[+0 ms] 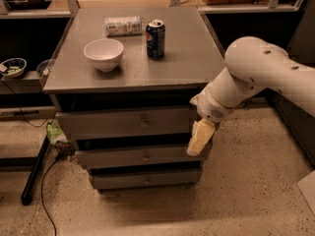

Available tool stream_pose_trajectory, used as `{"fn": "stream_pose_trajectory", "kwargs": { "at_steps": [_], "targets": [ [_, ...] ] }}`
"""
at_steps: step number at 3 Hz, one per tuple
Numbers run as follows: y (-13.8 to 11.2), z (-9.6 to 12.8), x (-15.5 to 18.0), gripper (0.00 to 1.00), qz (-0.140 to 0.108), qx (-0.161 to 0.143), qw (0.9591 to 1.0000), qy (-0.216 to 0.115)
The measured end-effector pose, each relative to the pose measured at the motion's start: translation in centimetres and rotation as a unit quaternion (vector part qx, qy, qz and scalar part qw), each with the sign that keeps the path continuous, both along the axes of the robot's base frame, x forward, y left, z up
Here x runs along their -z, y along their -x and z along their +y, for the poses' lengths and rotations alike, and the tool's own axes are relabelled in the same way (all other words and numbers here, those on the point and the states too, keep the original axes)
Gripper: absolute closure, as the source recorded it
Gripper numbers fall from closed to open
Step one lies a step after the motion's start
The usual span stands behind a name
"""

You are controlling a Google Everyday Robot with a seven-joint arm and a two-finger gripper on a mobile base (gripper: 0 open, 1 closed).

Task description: Open top drawer

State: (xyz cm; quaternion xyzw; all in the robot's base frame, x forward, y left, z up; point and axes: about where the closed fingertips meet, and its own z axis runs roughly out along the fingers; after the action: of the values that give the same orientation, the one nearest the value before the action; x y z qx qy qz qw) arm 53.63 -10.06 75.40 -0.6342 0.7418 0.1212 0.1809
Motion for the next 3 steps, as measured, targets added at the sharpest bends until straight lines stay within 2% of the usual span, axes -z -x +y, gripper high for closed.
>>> {"fn": "stream_pose_trajectory", "kwargs": {
  "at_steps": [1,2,3],
  "targets": [
    [-1.4,0.0,2.7,0.0,0.026,0.006,0.9996,0.003],
    [-2.6,0.6,4.5,0.0,0.041,0.004,0.9991,0.002],
    [-3.1,0.5,5.6,0.0,0.045,0.01,0.9989,0.005]
  ]
}}
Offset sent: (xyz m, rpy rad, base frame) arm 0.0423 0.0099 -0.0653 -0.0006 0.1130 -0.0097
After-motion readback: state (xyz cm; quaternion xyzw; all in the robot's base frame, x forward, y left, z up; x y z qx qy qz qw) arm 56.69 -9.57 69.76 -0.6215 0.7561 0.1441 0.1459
